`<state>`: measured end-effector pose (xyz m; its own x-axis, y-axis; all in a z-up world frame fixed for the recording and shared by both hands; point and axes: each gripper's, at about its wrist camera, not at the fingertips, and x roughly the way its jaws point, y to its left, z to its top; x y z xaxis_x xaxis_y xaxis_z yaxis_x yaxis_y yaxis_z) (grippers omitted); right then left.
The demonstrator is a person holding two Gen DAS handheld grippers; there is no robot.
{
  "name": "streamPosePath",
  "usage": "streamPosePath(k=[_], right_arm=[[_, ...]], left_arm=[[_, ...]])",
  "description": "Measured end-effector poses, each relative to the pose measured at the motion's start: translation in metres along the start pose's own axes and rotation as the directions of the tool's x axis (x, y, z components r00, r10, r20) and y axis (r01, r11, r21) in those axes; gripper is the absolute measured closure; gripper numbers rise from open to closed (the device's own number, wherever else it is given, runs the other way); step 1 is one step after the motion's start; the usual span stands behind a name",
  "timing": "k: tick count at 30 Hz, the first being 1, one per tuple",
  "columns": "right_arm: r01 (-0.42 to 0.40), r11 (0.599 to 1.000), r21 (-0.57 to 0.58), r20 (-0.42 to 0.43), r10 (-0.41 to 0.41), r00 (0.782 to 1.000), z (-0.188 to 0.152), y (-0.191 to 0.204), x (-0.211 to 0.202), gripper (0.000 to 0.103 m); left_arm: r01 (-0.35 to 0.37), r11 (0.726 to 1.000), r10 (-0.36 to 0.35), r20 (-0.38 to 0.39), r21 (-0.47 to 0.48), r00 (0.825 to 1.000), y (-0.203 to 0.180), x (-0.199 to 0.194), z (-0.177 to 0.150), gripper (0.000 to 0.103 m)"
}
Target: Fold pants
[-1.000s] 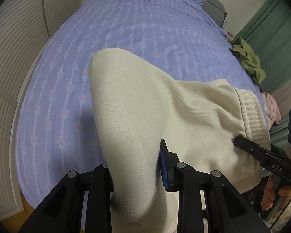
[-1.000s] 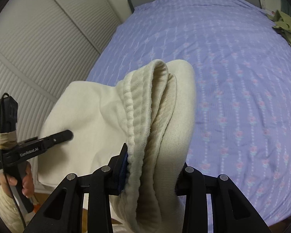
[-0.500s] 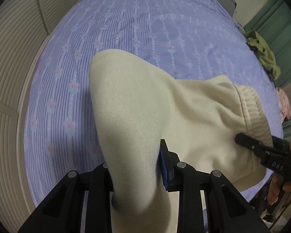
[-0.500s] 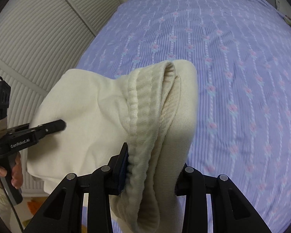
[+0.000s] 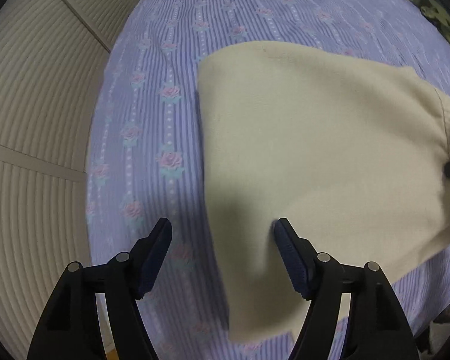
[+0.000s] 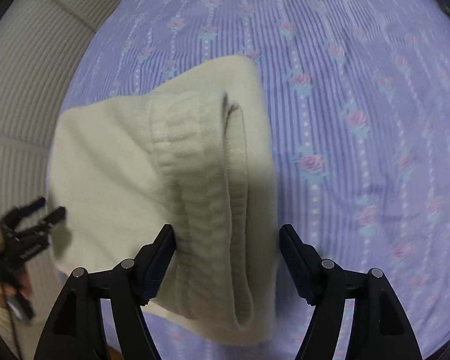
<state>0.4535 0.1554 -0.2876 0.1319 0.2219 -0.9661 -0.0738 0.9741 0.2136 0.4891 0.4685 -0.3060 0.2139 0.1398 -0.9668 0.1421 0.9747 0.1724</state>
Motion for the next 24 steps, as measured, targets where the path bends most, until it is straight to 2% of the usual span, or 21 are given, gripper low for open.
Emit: streamPosePath(k=[2,4,9,13,15,18,20,24], right_arm=[[0.053,0.996,-0.065,0.033,-0.051,0.998,-0.003,-0.001,-0.013,0.032],[0.113,0.99,-0.086,0.06,-0.108,0.992,-0.014,-0.006,-0.026,0.032],[0.133,0.989,-0.059,0.163,-0.122,0.979,-0.044,-0.034,-0.089,0.032],[0.095,0.995,-0.031,0.268,-0.084,0.96,-0.066,-0.05,-0.154,0.031],[0.09,0.996,-0.021,0.328,-0.078,0.941,-0.08,-0.057,-0.187,0.021],[0.108,0.994,-0.021,0.4,-0.091,0.912,-0.105,-0.063,-0.228,0.015],[0.122,0.992,-0.021,0.417,-0.102,0.903,-0.123,-0.071,-0.251,0.008],[0.103,0.994,-0.025,0.451,-0.081,0.889,-0.169,-0.092,-0.295,0.007]], left_arm=[[-0.024,1.0,0.024,0.036,0.0,0.999,-0.006,-0.018,-0.009,0.032],[-0.012,1.0,0.013,0.069,-0.013,0.998,-0.013,-0.036,-0.019,0.032],[0.006,0.999,-0.001,0.173,-0.032,0.985,-0.046,-0.094,-0.041,0.029],[0.011,0.999,0.002,0.271,-0.045,0.963,-0.078,-0.153,-0.064,0.02],[0.011,0.998,0.007,0.32,-0.055,0.948,-0.093,-0.182,-0.071,0.016],[0.021,0.997,0.01,0.37,-0.078,0.929,-0.118,-0.223,-0.086,0.013],[0.019,0.995,0.022,0.395,-0.1,0.918,-0.134,-0.25,-0.101,0.012],[0.038,0.989,0.03,0.444,-0.144,0.896,-0.164,-0.294,-0.124,0.006]])
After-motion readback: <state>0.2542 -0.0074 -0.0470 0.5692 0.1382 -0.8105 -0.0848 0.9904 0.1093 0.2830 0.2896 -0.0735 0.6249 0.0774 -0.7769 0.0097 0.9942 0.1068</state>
